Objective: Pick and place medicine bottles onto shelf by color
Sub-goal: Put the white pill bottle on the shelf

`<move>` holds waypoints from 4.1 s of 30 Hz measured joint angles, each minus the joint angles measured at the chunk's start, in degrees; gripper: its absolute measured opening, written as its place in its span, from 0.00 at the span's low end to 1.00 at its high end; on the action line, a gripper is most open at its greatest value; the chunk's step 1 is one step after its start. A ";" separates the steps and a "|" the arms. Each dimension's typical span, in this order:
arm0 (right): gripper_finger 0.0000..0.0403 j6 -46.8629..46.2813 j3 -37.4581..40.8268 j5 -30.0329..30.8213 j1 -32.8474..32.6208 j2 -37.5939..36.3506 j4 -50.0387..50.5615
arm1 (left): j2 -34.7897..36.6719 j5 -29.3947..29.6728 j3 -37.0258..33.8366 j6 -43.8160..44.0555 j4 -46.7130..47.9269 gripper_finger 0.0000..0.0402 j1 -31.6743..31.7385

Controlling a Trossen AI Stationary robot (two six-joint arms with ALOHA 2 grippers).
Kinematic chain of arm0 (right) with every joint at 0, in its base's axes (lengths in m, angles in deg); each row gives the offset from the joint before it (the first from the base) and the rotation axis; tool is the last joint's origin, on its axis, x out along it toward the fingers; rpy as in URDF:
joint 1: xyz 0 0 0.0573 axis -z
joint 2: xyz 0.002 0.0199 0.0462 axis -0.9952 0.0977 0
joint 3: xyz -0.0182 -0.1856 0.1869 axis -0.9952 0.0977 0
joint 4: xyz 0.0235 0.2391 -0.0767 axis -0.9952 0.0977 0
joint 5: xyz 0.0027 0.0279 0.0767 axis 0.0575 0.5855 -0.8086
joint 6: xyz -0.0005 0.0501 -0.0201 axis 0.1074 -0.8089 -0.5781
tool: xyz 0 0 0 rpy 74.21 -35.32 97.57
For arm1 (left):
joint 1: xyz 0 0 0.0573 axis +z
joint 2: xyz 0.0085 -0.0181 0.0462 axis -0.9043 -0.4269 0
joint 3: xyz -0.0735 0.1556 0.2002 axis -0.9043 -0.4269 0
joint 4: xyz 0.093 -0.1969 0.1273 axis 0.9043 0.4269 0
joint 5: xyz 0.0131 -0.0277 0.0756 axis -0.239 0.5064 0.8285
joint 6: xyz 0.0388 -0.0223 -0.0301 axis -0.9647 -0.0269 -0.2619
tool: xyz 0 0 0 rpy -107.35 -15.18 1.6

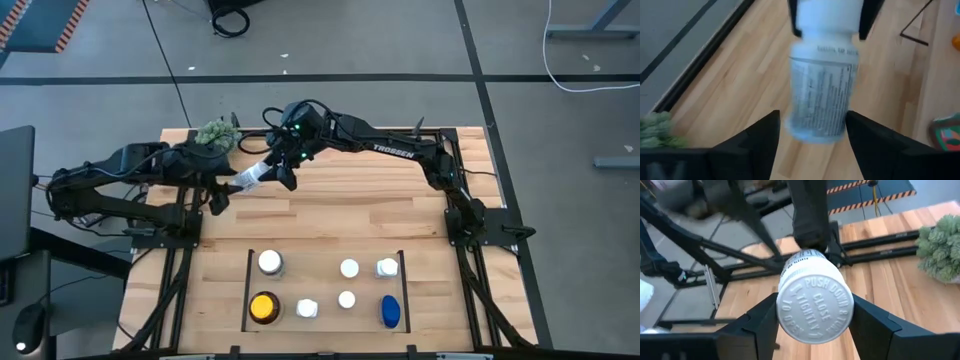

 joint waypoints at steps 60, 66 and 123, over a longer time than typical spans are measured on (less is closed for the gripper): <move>0.53 -21.48 0.00 18.38 -18.76 -7.17 40.50 | -8.60 7.30 9.57 6.51 5.85 0.50 -0.15; 0.53 -23.72 -0.02 18.87 -19.93 -8.20 39.33 | -8.60 4.76 9.57 2.89 5.77 0.50 -0.15; 0.53 -14.20 2.89 27.09 -28.82 -7.58 36.64 | -8.60 -8.73 9.57 6.01 -12.95 0.49 -0.15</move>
